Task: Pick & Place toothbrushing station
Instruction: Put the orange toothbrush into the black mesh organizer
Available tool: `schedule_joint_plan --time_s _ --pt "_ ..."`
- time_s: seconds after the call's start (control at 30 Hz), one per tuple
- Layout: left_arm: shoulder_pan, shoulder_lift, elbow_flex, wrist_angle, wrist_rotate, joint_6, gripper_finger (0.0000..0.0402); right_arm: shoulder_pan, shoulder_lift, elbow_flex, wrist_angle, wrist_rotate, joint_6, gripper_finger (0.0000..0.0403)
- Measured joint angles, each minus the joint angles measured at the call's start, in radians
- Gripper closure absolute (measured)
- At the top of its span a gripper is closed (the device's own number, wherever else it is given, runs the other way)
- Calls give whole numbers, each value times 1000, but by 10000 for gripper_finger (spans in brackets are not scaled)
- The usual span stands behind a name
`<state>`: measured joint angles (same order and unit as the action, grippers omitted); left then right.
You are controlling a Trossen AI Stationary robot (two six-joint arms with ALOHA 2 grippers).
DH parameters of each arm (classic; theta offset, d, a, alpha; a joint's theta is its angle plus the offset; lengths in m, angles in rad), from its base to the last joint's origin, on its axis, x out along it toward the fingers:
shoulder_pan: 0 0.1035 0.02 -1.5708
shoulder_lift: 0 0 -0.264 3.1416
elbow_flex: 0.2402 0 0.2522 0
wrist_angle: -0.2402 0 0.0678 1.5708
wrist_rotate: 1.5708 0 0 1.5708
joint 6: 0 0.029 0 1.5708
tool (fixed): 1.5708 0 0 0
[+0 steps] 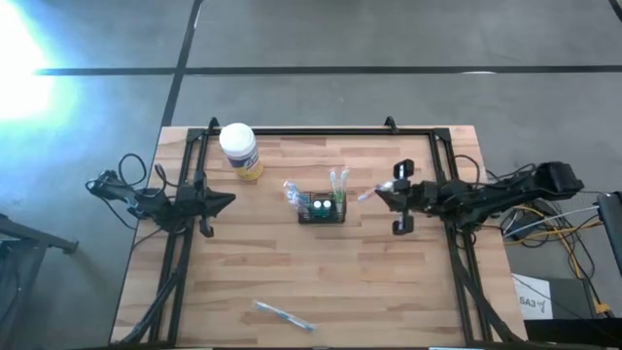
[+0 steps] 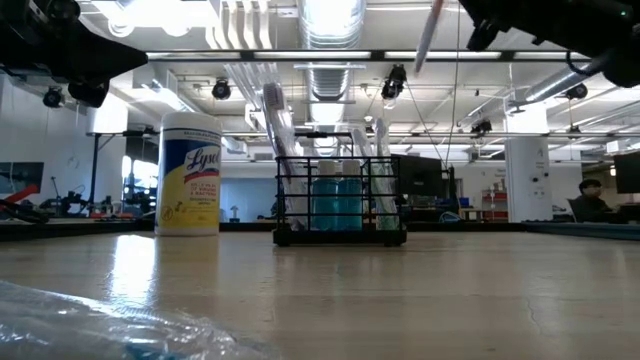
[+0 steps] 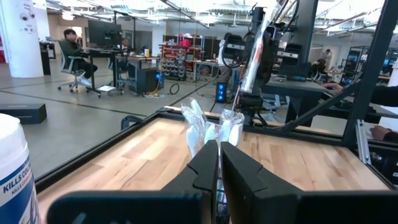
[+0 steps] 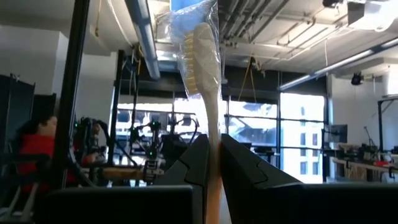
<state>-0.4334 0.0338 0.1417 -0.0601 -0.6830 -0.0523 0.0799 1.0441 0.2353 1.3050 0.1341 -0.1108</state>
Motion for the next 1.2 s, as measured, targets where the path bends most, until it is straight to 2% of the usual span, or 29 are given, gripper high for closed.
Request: schedule_joint_plan --time_s 0.33,0.53,0.8,0.97,1.2 --pt "0 0 0 0 1 -12 378 -1 233 107 48 49 37 380" --pt "0 0 0 0 1 -24 378 0 321 116 72 60 65 380" --pt "0 0 -7 -1 2 -30 378 0 441 86 168 158 88 380" --pt "0 0 -16 -1 2 -30 378 1 547 84 256 183 108 380" --pt "0 0 -16 -1 2 -31 378 2 652 87 262 277 128 380"
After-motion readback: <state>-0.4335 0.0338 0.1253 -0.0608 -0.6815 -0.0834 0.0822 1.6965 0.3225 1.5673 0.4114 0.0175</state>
